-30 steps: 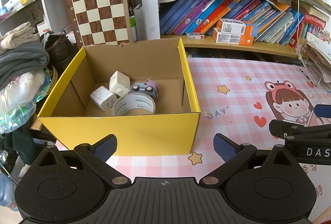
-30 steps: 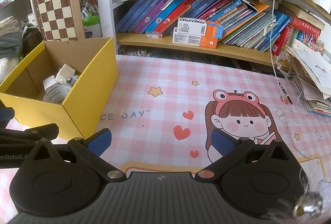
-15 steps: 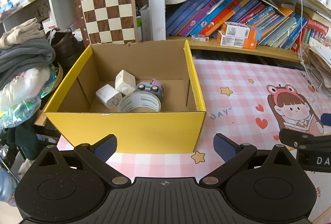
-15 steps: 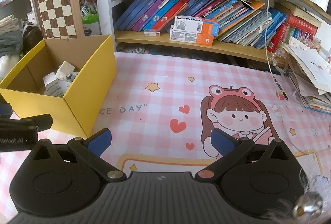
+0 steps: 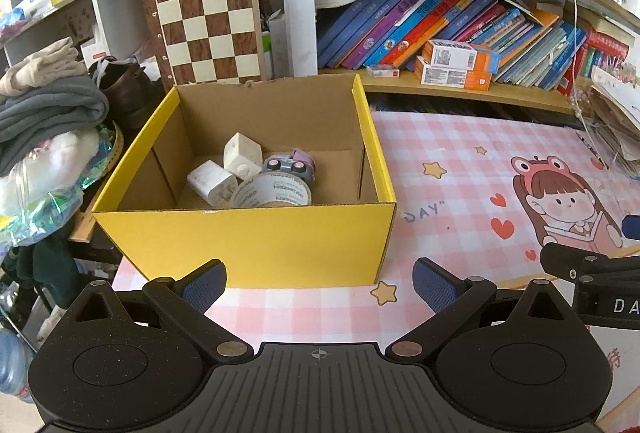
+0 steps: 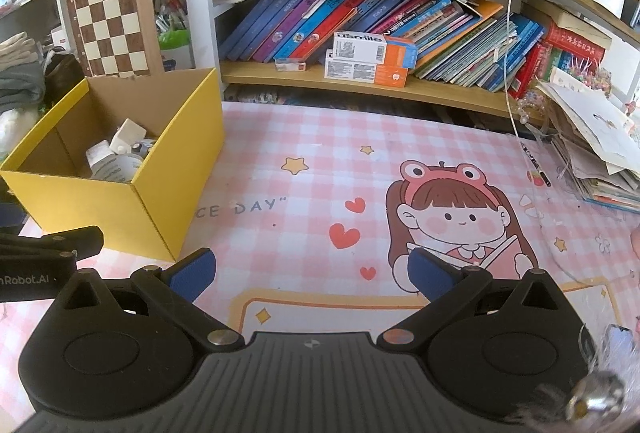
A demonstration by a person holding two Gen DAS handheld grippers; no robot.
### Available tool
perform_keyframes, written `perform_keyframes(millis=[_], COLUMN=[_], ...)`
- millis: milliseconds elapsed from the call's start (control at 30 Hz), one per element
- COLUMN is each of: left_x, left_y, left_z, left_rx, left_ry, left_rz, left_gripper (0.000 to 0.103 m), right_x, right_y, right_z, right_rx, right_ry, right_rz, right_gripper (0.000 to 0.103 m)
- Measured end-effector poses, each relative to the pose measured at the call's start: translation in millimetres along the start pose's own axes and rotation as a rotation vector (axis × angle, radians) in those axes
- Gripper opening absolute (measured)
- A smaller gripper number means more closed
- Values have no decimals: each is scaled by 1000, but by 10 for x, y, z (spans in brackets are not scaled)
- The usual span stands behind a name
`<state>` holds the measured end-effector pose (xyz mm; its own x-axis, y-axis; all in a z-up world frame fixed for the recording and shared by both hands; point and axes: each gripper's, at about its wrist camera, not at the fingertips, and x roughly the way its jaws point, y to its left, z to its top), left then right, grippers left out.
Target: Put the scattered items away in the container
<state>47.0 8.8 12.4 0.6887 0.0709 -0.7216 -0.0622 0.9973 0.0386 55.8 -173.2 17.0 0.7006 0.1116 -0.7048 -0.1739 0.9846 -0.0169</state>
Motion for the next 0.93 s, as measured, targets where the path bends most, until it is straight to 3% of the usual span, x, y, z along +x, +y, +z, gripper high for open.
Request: perform_keyframes(millis=[933], left_x=[34], left_y=[19], left_z=[-10], left_rx=[-7], left_ry=[14], left_rz=[-20], left_gripper=[101], right_x=[60], right_y=[45], right_z=[-3], right_rx=[-5], right_ry=[21], right_rz=[11], right_gripper=[103])
